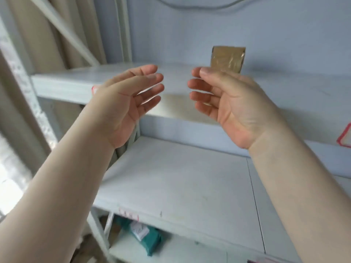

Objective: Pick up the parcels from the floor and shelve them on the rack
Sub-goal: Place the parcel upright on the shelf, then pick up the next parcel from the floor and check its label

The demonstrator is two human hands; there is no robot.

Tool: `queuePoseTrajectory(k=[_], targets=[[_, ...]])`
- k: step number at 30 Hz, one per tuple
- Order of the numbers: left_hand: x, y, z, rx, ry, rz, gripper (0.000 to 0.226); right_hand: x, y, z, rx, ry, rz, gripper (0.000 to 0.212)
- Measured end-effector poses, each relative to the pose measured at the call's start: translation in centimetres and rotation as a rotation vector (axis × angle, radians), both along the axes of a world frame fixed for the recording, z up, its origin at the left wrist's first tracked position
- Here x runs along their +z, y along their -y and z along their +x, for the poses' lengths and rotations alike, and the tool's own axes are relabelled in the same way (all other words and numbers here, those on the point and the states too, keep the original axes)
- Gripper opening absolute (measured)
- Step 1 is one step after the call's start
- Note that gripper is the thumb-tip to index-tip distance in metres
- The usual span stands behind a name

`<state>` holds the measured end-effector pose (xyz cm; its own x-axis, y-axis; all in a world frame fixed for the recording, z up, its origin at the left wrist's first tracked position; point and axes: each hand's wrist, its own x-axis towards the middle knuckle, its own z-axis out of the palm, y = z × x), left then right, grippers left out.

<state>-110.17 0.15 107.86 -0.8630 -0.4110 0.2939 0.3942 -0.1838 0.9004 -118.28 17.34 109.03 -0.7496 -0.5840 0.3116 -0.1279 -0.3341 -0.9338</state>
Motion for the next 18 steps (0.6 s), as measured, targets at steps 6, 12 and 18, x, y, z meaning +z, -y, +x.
queuePoseTrajectory(k=[6,12,18], targets=[[-9.4,-2.7,7.7,0.275,0.217,0.171,0.017,-9.3,0.4,4.7,0.136,0.136,0.206,0.008],[-18.5,-4.7,17.1,0.486,0.430,0.347,0.016,-18.0,1.9,12.3,0.286,0.321,0.397,0.005],[-25.6,-7.1,28.1,0.617,0.546,0.522,0.022,-24.9,1.9,21.5,0.418,0.356,0.581,0.006]])
